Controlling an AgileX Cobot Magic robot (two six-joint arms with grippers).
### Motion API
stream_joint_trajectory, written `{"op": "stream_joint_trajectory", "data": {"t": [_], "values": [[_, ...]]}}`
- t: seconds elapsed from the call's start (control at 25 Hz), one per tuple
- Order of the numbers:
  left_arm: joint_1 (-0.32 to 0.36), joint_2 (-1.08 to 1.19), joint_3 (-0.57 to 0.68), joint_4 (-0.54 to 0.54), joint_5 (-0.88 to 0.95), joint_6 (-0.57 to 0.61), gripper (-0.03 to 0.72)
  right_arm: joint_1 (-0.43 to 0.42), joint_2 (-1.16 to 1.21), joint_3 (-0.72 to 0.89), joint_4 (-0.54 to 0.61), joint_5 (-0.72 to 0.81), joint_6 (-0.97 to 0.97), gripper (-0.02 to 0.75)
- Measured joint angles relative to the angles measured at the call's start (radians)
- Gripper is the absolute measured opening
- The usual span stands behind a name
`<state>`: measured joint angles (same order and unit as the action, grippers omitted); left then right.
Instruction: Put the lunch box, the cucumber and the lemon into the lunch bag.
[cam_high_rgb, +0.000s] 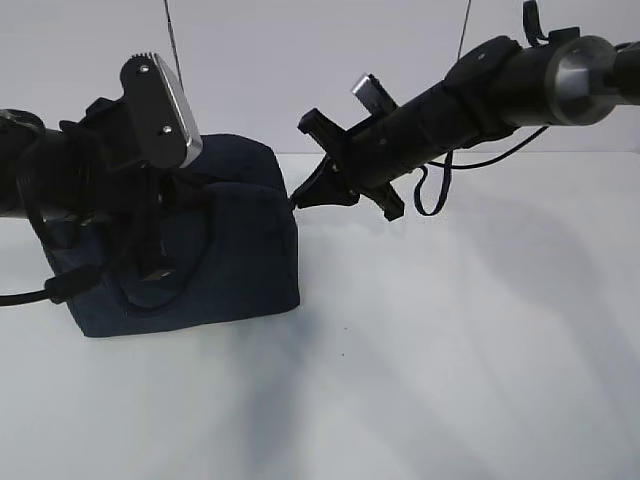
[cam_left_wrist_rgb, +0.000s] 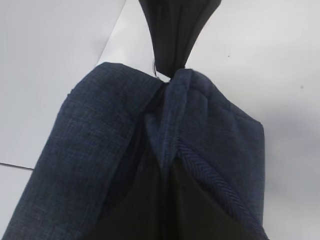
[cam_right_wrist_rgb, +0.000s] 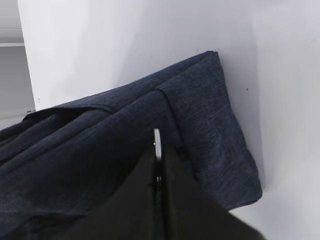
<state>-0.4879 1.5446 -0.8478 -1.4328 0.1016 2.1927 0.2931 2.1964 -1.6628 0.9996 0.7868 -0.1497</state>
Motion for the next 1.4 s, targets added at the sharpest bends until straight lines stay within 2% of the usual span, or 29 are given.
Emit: {"op": "stream_joint_trajectory", "data": {"t": [0.24,0.44,0.84,1.2,1.4], "values": [[-0.002,0.0,0.0,0.0,-0.04,0.0,-0.003,-0.014,-0.006,0.0,0.0,0.059,-0.087,0.008],[-0.002,0.0,0.0,0.0,-0.05,0.0,-0.003,-0.019,-0.041,-0.014,-0.004,0.051,-0.163,0.008],[-0.002,0.0,0.0,-0.002,-0.031,0.0,-0.003,-0.023,-0.05,-0.103,-0.008,0.095,-0.199,0.008],[-0.002,0.0,0.0,-0.023,-0.046,0.0,-0.003,-0.023,-0.051,-0.103,-0.151,0.106,-0.178,0.008],[-0.002,0.0,0.0,-0.043,-0.046,0.0,-0.003,-0.023,-0.051,-0.105,-0.184,0.108,-0.17,0.008]]}}
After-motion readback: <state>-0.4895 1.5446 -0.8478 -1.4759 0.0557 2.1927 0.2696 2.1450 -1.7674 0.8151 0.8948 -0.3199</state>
